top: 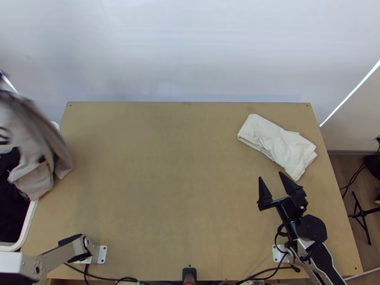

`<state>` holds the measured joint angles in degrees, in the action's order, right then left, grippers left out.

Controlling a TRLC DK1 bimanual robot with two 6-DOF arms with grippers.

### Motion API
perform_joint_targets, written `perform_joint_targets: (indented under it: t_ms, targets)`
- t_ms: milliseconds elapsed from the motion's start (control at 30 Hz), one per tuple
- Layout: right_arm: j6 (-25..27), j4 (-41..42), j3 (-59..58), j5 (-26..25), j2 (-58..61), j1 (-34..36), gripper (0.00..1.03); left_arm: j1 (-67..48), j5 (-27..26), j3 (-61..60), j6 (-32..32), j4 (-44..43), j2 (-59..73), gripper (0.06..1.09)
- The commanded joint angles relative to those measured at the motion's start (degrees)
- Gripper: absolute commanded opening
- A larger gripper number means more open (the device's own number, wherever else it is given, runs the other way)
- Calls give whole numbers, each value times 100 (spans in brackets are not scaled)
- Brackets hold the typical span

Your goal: Fold the t-shirt

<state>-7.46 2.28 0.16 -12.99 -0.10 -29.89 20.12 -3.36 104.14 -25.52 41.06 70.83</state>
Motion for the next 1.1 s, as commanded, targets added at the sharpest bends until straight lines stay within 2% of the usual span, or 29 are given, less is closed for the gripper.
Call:
perform_joint_targets:
  t_ms: [0,200,400,533,800,1067]
  targets:
    - [-1,0,1,-1,1,-8,99,-2539,1654,-1642,522,-441,-218,9]
    - [-1,0,1,-1,1,1,99,-3691,1935,-3233,891,-1469,-122,9]
    - [-1,0,1,-1,1,1,99,-4728,2005,-3374,776,-2023,845,9]
    - [-1,0,1,-1,1,1,99,-5413,2137,-3339,917,-2480,1636,9]
    - [-1,0,1,-1,1,1,99,-6617,2164,-2679,996,-3078,2937,9]
    - [-1,0,1,-1,1,1,99,-7329,2067,-649,618,-2937,3833,9]
